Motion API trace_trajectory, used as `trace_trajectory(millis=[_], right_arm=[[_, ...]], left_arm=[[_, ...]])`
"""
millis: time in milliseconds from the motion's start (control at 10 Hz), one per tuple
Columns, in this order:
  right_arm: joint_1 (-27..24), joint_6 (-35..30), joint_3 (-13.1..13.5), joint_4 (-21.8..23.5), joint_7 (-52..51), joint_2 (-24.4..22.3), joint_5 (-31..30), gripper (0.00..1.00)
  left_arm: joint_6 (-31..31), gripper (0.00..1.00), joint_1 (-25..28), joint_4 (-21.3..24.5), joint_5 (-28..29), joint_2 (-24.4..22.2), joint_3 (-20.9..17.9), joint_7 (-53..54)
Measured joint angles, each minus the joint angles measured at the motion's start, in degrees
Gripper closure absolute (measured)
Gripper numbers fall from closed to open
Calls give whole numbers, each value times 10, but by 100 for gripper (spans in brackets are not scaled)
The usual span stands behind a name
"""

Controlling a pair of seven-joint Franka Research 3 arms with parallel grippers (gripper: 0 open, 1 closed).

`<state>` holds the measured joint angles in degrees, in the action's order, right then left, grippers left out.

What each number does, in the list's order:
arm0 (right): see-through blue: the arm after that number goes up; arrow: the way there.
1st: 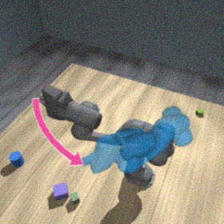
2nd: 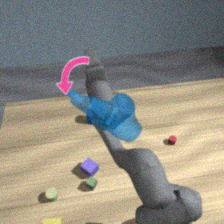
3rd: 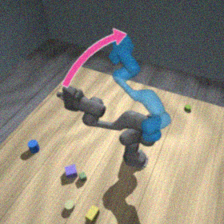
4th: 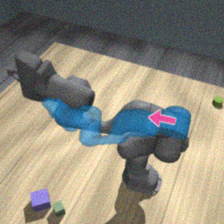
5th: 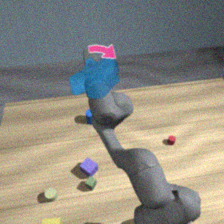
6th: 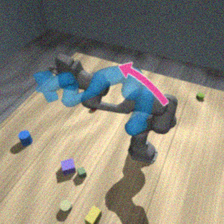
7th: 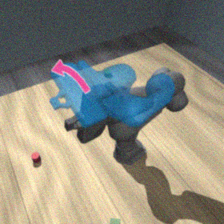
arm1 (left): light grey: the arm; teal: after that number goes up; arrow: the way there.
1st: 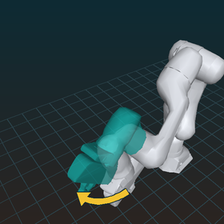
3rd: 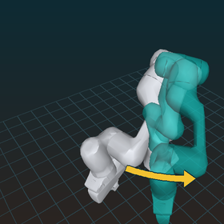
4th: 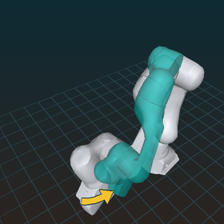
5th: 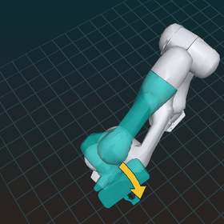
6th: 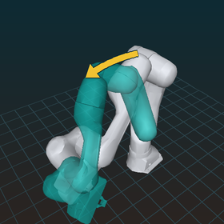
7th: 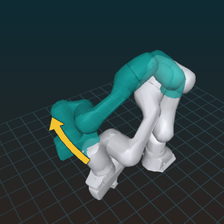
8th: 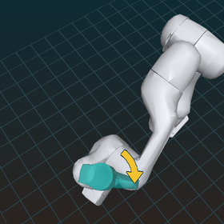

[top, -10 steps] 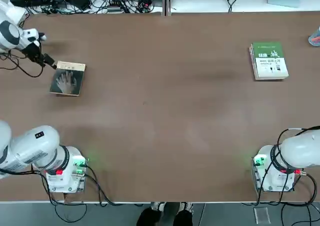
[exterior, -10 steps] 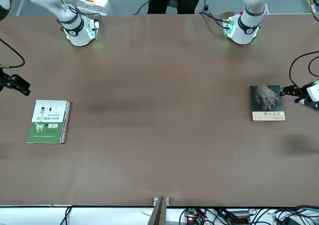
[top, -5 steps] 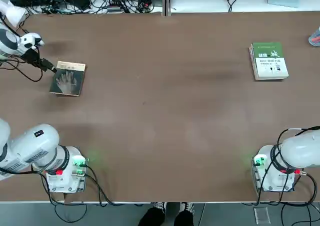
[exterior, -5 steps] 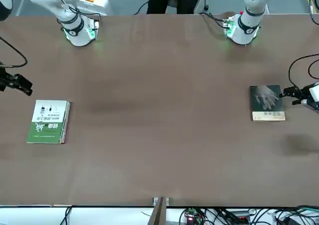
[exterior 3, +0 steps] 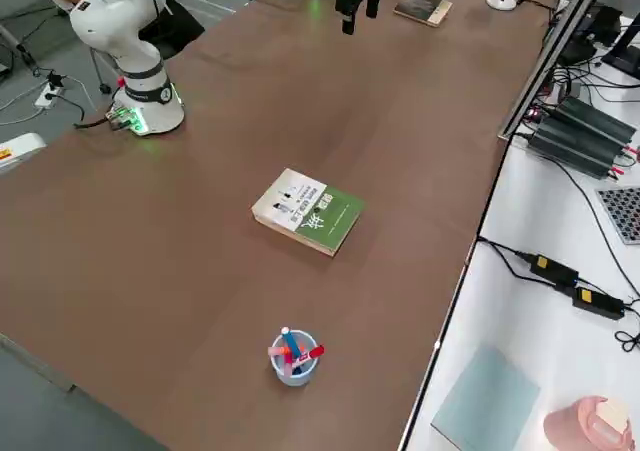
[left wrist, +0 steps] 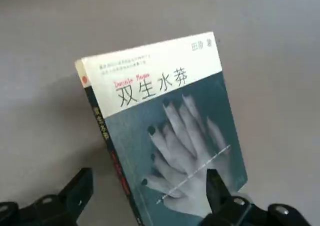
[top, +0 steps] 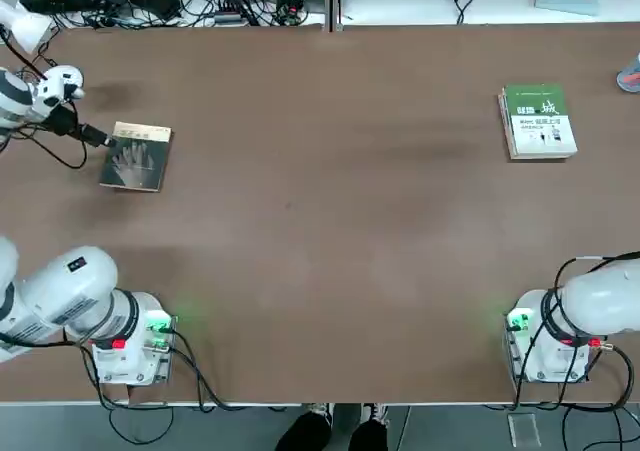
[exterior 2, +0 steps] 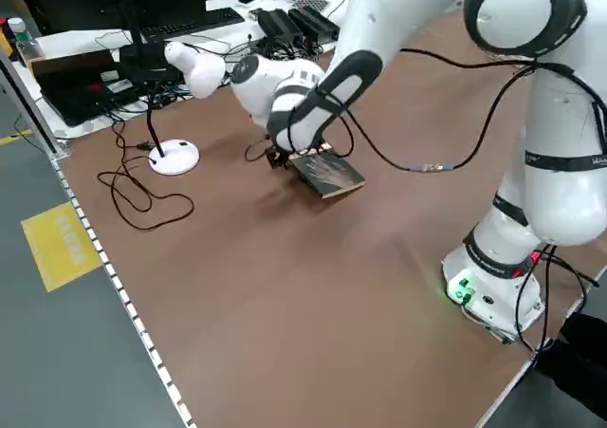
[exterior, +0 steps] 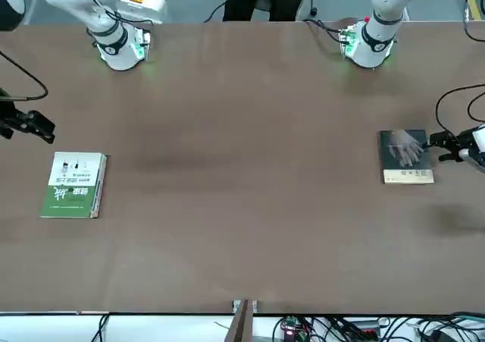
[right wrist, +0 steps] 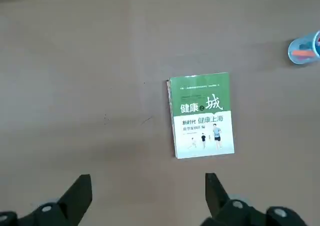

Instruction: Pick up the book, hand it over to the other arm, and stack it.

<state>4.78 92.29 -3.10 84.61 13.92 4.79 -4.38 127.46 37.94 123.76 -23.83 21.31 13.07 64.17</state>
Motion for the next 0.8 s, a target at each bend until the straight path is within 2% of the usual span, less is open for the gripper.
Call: trace_trajectory(millis=[800], right_arm=[[-7,-23,2,0,-1,0,42,0]], left_arm=[[-1,5,27,-6,-1,31,0,34]])
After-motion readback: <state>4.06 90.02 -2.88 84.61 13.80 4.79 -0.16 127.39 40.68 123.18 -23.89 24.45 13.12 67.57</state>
